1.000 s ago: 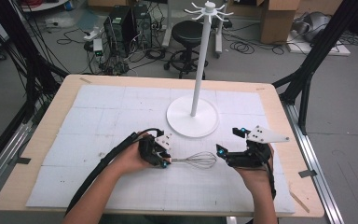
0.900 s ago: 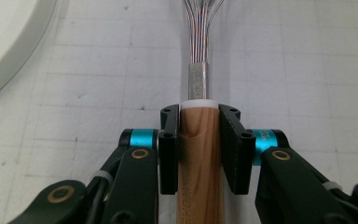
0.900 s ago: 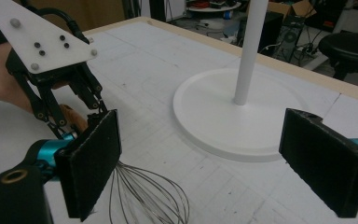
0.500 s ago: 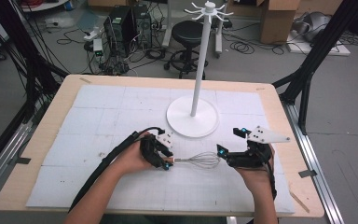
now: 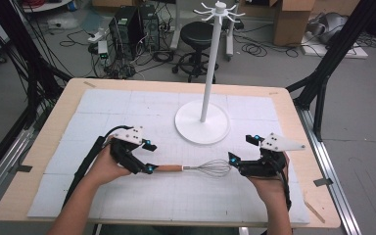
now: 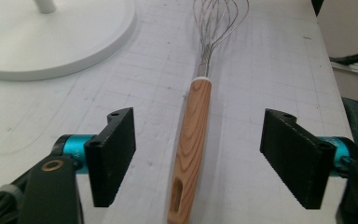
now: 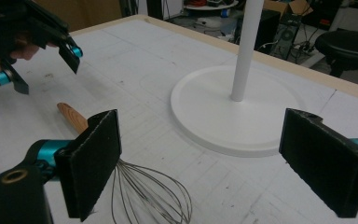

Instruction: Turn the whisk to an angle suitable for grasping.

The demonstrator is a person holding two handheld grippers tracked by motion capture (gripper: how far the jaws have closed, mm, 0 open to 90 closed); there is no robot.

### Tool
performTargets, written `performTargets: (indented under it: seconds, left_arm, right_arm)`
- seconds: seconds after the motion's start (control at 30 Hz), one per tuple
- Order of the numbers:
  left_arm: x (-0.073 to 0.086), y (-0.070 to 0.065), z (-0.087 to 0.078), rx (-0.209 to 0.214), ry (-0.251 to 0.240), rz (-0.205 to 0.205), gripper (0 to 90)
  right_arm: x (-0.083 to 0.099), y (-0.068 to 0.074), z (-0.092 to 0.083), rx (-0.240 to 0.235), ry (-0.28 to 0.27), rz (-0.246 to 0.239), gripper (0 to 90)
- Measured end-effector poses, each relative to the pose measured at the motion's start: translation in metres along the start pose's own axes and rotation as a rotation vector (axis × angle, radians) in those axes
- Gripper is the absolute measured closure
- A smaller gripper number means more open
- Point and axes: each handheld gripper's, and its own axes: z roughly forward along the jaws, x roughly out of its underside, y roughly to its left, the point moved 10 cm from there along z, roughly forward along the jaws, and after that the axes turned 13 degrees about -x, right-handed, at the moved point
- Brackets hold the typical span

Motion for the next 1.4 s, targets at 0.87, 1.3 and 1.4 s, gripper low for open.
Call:
performTargets:
  seconds: [0.87, 1.3, 1.4]
  left_arm:
    - [0.012, 0.03, -0.059, -0.111, -0.177, -0.125, 6.5]
    - [0.009, 0.034, -0.059, -0.134, -0.21, -0.133, 1.6]
    - [0.01, 0.035, -0.057, -0.138, -0.199, -0.137, 1.6]
  right_arm:
    - [0.001, -0.002, 0.011, -0.016, 0.018, 0.001, 11.6]
    - [0.006, -0.002, 0.012, -0.011, 0.034, 0.009, 11.6]
    - [0.007, -0.003, 0.013, -0.009, 0.037, 0.008, 11.6]
